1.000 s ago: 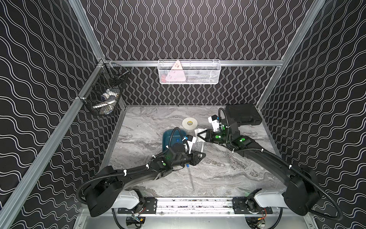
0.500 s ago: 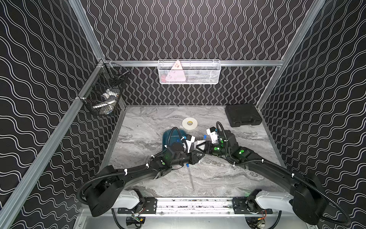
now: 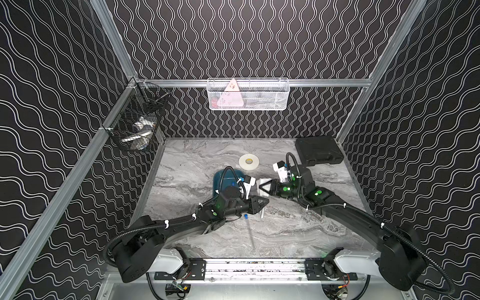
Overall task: Wipe the exteriors of test tubes
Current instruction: Wipe the dirt from the test tube.
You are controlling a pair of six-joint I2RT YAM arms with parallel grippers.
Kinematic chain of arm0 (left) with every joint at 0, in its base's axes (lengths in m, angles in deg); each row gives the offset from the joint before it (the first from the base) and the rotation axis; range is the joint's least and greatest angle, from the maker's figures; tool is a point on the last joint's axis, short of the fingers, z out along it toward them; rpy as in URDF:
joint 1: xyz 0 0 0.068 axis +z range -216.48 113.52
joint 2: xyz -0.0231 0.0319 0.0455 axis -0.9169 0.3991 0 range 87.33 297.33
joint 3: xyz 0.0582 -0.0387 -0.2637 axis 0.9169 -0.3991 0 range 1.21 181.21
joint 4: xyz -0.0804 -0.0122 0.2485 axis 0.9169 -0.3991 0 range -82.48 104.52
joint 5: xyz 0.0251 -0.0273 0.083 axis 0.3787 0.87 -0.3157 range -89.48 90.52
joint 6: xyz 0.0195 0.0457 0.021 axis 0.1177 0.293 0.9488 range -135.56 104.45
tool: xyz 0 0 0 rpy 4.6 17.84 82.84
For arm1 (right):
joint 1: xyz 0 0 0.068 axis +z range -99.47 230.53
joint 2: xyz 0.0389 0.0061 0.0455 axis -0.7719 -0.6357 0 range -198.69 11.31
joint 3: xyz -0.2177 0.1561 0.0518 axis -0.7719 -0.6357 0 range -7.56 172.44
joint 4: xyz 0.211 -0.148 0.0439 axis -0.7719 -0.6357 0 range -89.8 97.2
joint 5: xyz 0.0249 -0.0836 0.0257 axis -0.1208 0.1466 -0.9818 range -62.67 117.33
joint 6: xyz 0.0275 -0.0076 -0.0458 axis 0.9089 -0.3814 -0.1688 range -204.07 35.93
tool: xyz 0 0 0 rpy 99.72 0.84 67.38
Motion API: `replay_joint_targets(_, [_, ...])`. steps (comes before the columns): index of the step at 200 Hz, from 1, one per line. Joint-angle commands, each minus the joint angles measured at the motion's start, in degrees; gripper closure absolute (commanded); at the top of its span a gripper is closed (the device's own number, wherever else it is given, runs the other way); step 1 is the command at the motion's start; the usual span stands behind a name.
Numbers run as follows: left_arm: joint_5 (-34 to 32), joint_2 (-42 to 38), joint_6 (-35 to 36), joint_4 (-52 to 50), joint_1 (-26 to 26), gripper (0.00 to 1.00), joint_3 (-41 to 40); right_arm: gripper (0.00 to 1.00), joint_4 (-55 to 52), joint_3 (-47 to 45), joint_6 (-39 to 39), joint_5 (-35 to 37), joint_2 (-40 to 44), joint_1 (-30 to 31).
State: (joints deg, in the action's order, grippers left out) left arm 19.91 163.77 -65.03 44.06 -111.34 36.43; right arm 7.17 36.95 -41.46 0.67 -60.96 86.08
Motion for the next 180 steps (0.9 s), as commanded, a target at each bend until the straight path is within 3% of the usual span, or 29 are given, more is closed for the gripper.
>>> replay_joint_targets(1, [-0.94,-1.12,2.15,-0.84,0.30,0.77,0.51,0.80,5.05,-3.53,4.44,1.52,1.92,1.81])
replay_joint_targets(63, [-0.50,-0.57,1.66,-0.02,0.40,0.75,-0.21,0.82,1.39,2.25,0.12,2.89,-0.58,1.11])
replay_joint_targets(127, [-2.08,-5.53,2.81,-5.45,0.43,0.61,-1.91,0.83,-2.42,8.04,-4.21,1.28,-2.75,-1.23])
replay_joint_targets(180, [-0.43,-4.21,2.63,-4.50,0.39,0.73,-2.59,0.83,-2.96,9.32,-4.94,-0.12,-3.05,-2.83])
